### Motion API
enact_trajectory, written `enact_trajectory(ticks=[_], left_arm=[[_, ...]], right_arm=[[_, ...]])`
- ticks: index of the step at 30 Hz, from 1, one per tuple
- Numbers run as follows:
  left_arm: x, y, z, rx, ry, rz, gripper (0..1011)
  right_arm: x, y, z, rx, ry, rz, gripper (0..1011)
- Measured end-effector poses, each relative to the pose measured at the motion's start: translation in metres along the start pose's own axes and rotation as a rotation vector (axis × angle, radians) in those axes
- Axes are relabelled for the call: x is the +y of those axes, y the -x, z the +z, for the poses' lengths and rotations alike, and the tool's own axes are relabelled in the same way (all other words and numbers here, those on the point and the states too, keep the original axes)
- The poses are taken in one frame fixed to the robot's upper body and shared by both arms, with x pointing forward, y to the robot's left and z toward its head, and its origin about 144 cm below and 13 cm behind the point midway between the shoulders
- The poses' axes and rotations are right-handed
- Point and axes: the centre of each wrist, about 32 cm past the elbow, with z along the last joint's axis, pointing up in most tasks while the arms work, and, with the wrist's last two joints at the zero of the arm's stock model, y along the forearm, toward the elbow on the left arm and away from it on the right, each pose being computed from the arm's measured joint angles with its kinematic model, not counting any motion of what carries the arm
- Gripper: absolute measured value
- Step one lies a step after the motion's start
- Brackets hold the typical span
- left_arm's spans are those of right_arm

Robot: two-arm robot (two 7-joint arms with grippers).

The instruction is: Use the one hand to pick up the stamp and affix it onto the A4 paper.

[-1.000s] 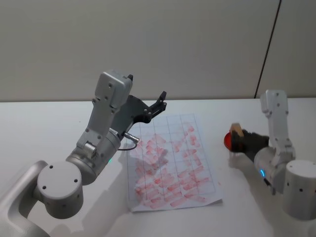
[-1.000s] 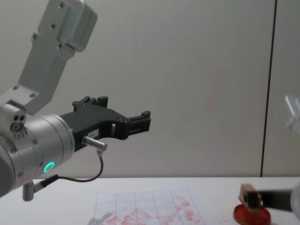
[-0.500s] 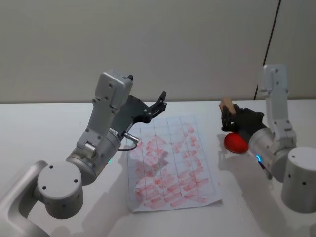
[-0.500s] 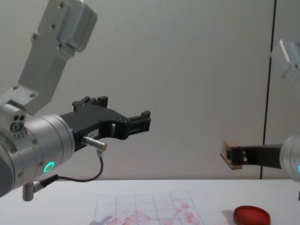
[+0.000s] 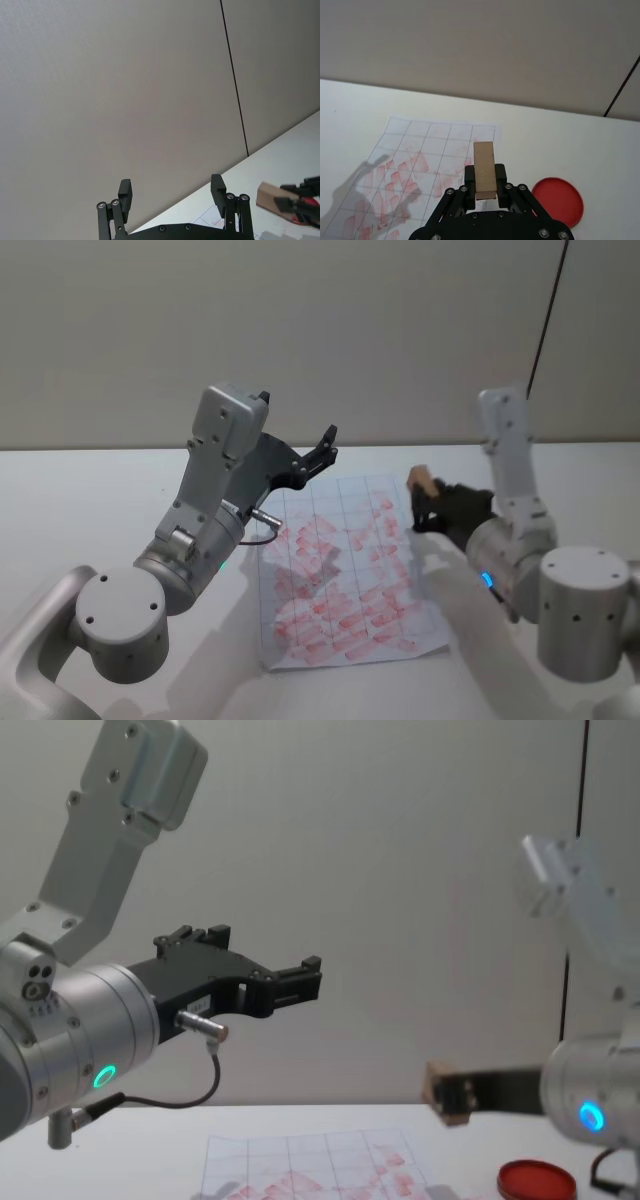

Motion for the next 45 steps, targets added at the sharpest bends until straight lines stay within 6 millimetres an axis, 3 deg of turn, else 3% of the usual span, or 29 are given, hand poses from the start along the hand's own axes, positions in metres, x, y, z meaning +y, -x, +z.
enact_trajectory(ticks=[11, 24, 45], left_arm=[[0.0, 0.0, 0.0, 0.0, 0.0, 0.0, 1001], [0.0, 0.0, 0.0, 0.0, 0.0, 0.0, 1001], [0.0, 0.0, 0.0, 0.0, 0.0, 0.0, 1001]], right_arm=[[0.016, 0.026, -0.02, -0.031, 0.143, 0.054, 223], [0.027, 0.045, -0.031, -0.061, 0.196, 0.106, 223], [0.038, 0.051, -0.031, -0.024, 0.26, 0.104, 224]])
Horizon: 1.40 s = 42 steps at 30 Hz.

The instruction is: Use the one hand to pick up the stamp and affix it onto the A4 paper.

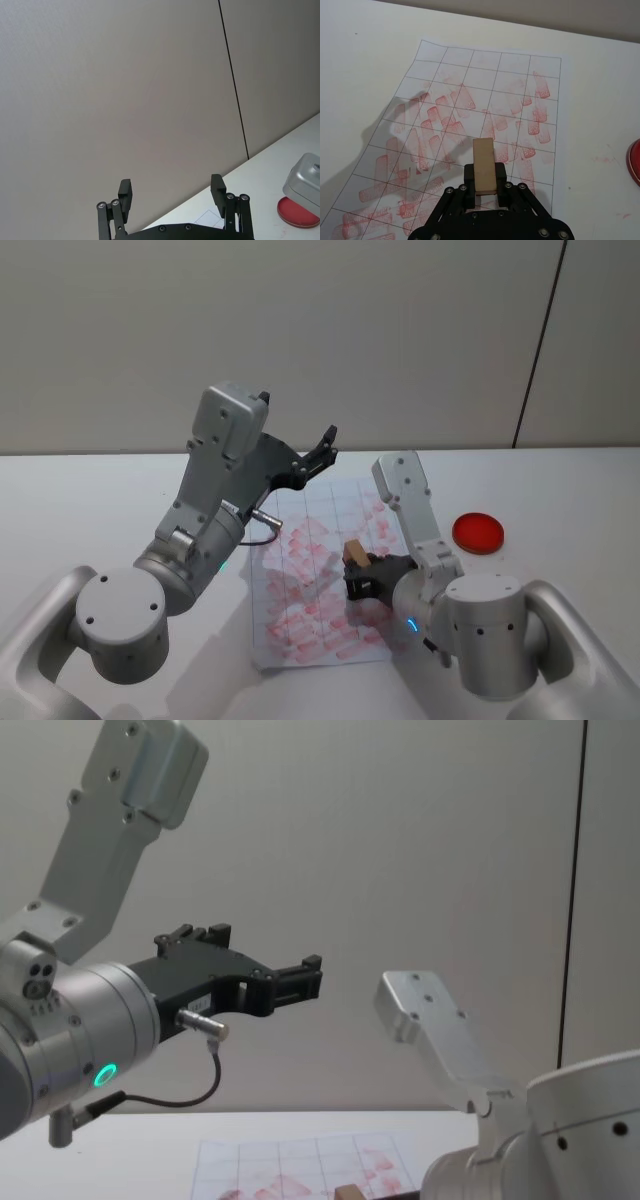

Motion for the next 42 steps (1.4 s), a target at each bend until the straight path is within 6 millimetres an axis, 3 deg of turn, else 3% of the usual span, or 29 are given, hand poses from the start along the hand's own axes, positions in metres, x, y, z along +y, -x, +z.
enact_trajectory(ticks=[22, 42], left_arm=[[0.0, 0.0, 0.0, 0.0, 0.0, 0.0, 1001], [0.0, 0.0, 0.0, 0.0, 0.0, 0.0, 1001]], right_arm=[[-0.002, -0.004, -0.003, 0.024, 0.02, -0.012, 223], [-0.048, -0.021, 0.024, 0.04, -0.207, -0.11, 223]])
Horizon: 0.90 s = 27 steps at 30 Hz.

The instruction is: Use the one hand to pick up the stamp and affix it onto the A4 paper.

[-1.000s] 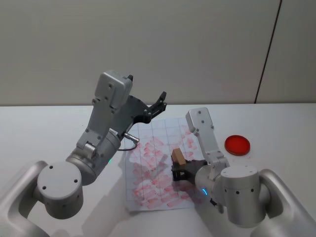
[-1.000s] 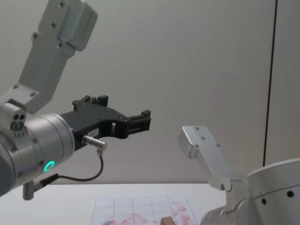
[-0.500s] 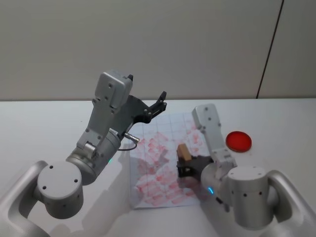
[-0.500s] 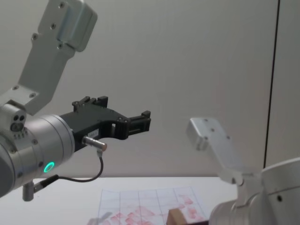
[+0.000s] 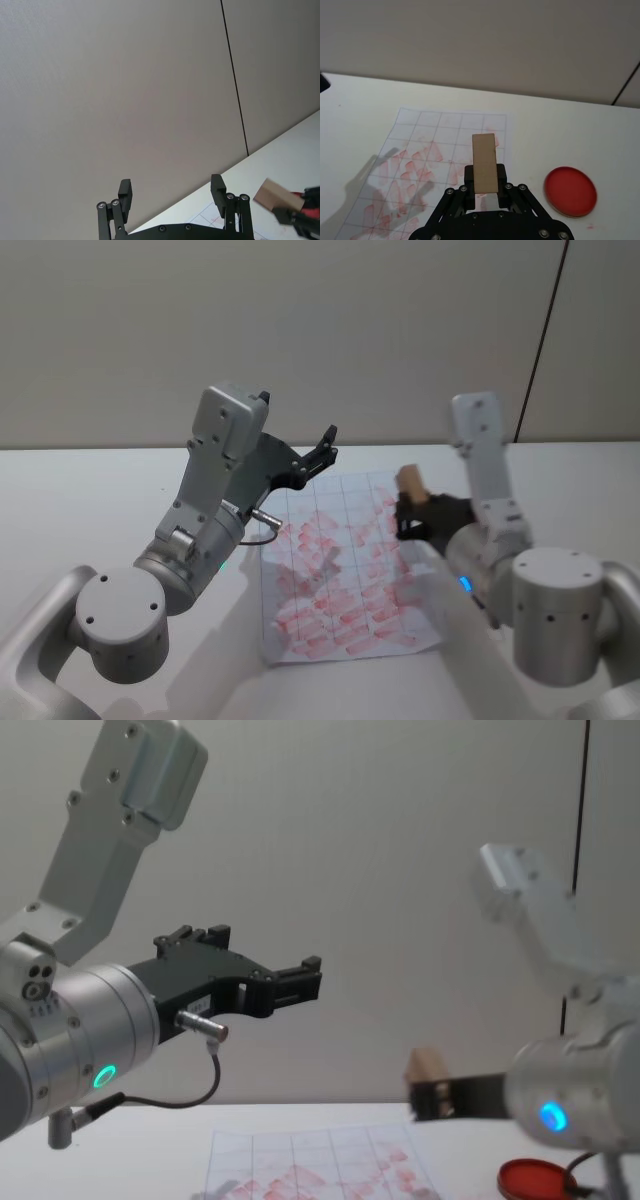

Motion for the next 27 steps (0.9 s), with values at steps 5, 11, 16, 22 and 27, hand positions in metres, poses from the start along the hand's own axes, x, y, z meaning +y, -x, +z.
enact_trajectory(ticks=[5, 11, 16, 22, 27], left_arm=[[0.0, 0.0, 0.0, 0.0, 0.0, 0.0, 1001], [0.0, 0.0, 0.0, 0.0, 0.0, 0.0, 1001], [0.0, 0.0, 0.0, 0.0, 0.0, 0.0, 1001], [0.0, 0.0, 0.0, 0.0, 0.0, 0.0, 1002], [0.0, 0.0, 0.0, 0.0, 0.0, 0.0, 1001]], right_arm=[[-0.008, -0.014, 0.005, 0.023, -0.027, -0.061, 223], [-0.012, -0.034, 0.003, 0.047, -0.017, -0.129, 223], [-0.009, -0.046, -0.004, 0.059, 0.012, -0.166, 224], [0.0, -0.059, -0.012, 0.065, 0.05, -0.192, 223], [0.011, -0.066, -0.02, 0.065, 0.079, -0.191, 224]])
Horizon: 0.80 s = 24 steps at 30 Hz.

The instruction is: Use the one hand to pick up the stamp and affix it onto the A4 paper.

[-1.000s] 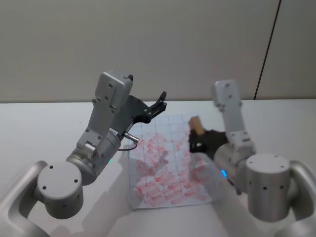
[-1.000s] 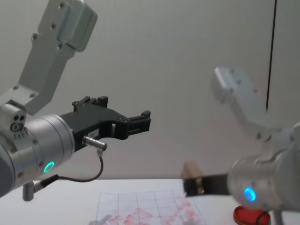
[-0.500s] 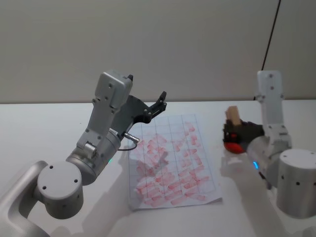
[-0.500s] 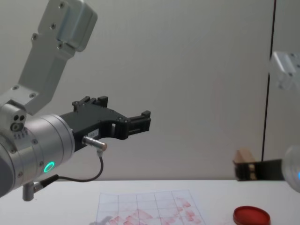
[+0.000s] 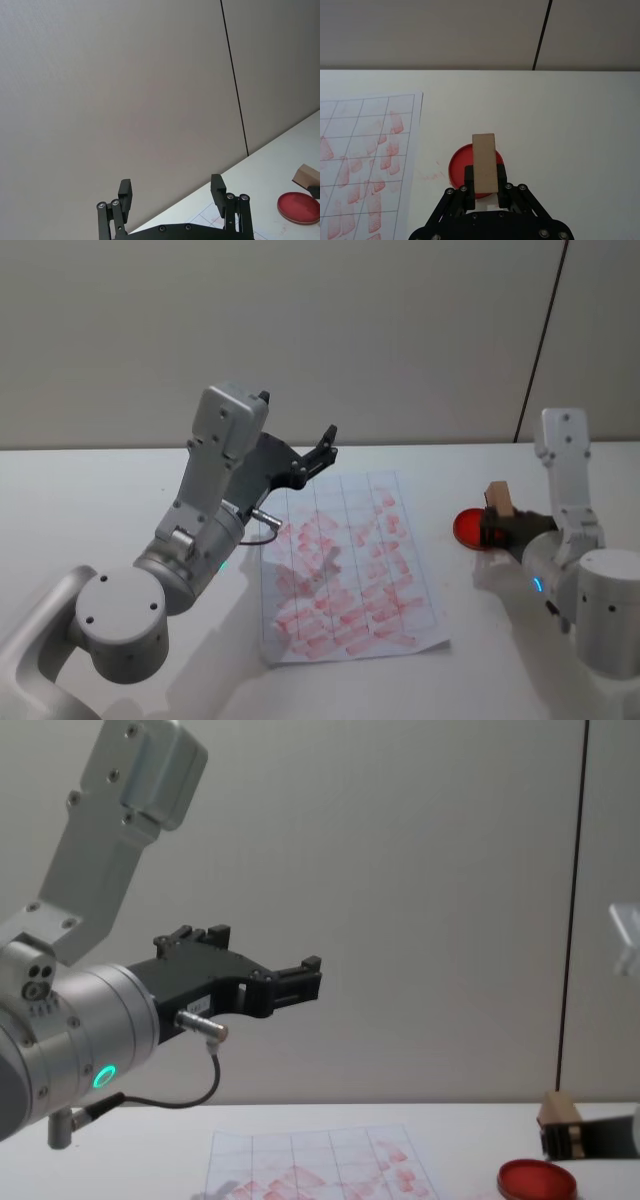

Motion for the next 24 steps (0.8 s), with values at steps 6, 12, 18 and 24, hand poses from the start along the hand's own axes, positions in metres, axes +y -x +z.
enact_trajectory(ticks=[6, 12, 18, 24], left_arm=[[0.0, 0.0, 0.0, 0.0, 0.0, 0.0, 1001], [0.0, 0.0, 0.0, 0.0, 0.0, 0.0, 1001], [0.0, 0.0, 0.0, 0.0, 0.0, 0.0, 1002], [0.0, 0.0, 0.0, 0.0, 0.0, 0.0, 1001]], right_arm=[[0.013, -0.001, -0.006, -0.007, 0.026, 0.01, 223], [0.023, 0.0, -0.009, -0.012, 0.04, 0.022, 356], [0.028, 0.001, -0.011, -0.015, 0.038, 0.03, 576], [0.028, 0.001, -0.01, -0.019, 0.005, 0.034, 743]])
